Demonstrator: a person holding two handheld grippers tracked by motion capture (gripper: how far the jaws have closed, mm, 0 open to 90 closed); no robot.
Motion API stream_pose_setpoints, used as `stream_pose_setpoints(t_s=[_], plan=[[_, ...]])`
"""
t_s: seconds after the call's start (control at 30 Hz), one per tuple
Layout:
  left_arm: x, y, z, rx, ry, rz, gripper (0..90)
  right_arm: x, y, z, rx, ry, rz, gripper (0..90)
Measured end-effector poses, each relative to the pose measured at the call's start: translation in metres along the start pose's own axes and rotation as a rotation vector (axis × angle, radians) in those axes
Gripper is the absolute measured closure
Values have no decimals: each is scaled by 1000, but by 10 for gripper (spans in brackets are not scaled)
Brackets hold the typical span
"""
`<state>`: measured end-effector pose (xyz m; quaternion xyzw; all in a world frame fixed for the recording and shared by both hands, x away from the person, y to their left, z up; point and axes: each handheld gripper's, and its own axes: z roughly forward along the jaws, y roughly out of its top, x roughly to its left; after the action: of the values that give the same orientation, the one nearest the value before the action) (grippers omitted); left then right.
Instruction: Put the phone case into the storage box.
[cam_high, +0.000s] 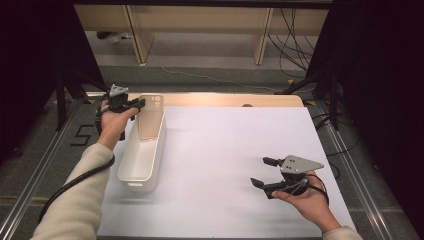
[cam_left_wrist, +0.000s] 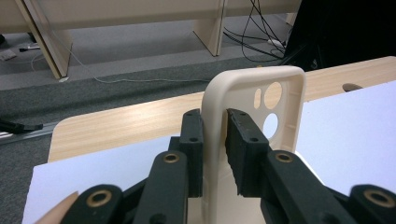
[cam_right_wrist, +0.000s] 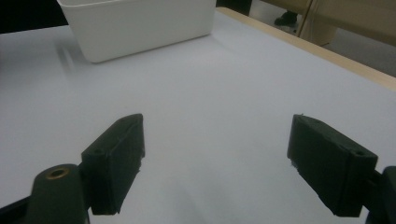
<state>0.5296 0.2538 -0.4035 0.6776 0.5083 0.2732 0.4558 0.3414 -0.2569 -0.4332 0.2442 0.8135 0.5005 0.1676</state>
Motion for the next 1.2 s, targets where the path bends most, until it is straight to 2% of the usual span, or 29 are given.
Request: stream_pose_setpoints(t_s=[0.43,0.53,0.7,0.9,0.97,1.2], plan=[[-1,2,2,15,18,23,724,0,0,0,3,1,0,202],[-2,3,3,25,27,30,669,0,0,0,2,1,0,202],[-4,6,4,26,46,22,497,0,0,0,2,2,1,202],[-8,8,4,21,71,50,353,0,0,0,4,4,3,202],[-9,9,3,18,78,55,333,0,0,0,3,3,1,202],[-13,13,-1,7,63,68,328,0,0,0,2,2,1,202]])
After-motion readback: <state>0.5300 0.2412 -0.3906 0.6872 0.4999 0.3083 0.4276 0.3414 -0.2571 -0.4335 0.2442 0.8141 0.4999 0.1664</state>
